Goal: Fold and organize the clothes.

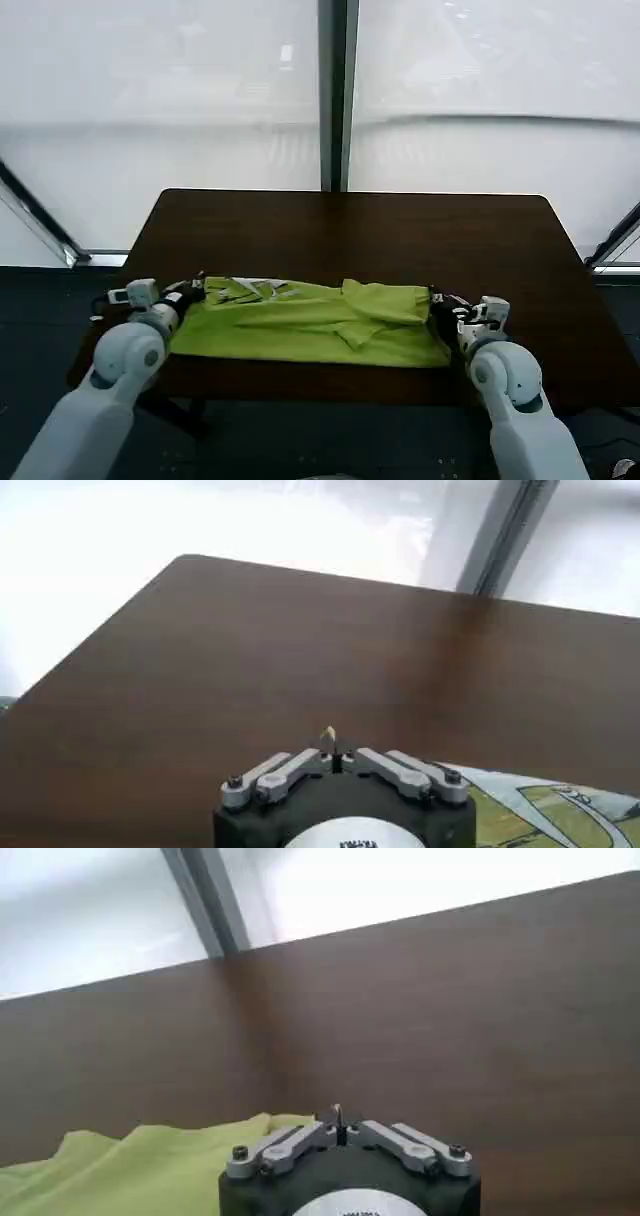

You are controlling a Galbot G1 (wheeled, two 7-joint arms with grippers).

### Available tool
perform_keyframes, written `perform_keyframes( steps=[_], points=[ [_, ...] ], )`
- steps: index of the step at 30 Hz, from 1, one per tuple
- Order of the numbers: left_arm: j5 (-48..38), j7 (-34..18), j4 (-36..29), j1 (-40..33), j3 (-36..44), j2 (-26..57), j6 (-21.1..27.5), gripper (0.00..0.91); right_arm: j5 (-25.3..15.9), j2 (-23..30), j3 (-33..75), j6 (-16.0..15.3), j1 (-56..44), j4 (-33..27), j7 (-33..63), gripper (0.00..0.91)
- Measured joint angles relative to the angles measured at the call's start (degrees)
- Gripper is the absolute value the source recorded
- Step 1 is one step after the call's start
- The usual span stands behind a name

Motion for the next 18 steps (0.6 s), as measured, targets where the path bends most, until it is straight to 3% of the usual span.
perform_keyframes(
  steps=[5, 6, 7, 18],
  points=[
    [-0.12, 0.01, -0.59, 0.77, -0.86, 0.05, -0.25, 0.02, 0.25, 0.06, 0.5, 0.63, -0.3, -0.01, -0.57, 0.0],
    [-0.13, 0.0, -0.68, 0.9, -1.01, 0.03, -0.3, 0.751, 0.31, 0.06, 0.51, 0.84, -0.35, 0.05, -0.76, 0.4],
    [-0.12, 0.06, -0.75, 0.99, -1.13, 0.01, -0.43, 0.878, 0.32, 0.06, 0.52, 1.18, -0.41, 0.13, -1.05, 0.878],
    [1.91, 1.79, -1.44, 1.9, -1.37, -0.05, -3.34, 0.878, -1.09, -1.73, 1.13, 8.92, -2.13, 3.0, -7.16, 0.878]
  ],
)
